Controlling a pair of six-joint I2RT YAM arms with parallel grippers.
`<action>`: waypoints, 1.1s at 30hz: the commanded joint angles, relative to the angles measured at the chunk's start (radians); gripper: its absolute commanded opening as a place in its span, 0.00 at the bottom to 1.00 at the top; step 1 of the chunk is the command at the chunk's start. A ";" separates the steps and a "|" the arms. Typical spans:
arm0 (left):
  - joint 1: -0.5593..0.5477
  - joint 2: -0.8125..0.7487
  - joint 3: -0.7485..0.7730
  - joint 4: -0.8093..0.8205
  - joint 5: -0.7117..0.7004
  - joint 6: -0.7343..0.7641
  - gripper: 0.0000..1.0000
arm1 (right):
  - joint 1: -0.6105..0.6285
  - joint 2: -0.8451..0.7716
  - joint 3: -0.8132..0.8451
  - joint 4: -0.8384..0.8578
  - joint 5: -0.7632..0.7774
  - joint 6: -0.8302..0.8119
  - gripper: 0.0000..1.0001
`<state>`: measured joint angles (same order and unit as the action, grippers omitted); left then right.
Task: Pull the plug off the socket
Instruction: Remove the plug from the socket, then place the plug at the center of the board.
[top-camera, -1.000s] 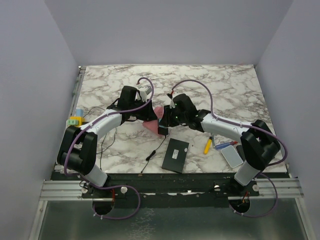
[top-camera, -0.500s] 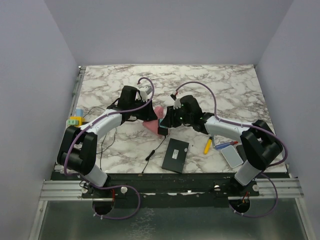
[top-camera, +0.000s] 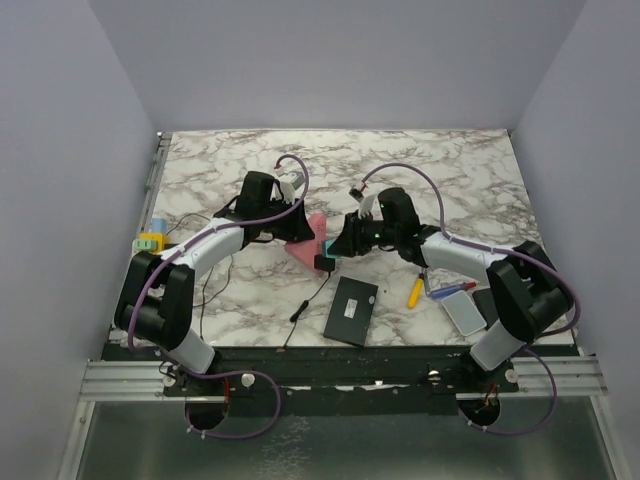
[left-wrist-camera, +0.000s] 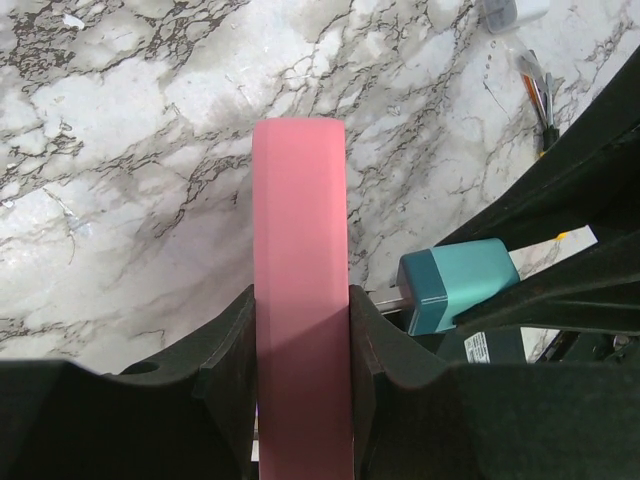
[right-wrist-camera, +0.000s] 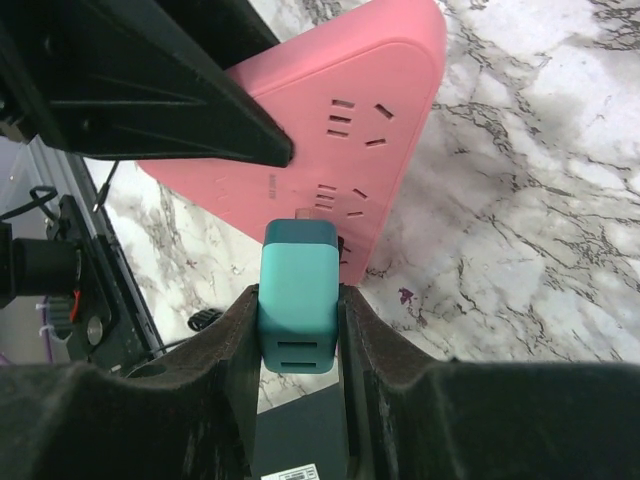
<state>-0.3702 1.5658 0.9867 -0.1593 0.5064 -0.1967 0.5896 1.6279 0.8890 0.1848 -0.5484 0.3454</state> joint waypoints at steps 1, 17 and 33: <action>0.011 0.032 0.004 -0.027 -0.102 0.071 0.00 | -0.002 -0.017 -0.004 -0.012 -0.104 -0.044 0.00; 0.018 0.021 0.007 -0.027 -0.099 0.050 0.00 | -0.027 -0.178 -0.030 -0.071 0.227 0.033 0.00; 0.046 -0.013 -0.013 0.017 -0.043 -0.004 0.00 | -0.472 -0.296 -0.132 -0.246 0.285 0.098 0.00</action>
<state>-0.3309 1.5719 0.9905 -0.1516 0.5060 -0.2211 0.2192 1.3273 0.7650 -0.0135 -0.2428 0.4393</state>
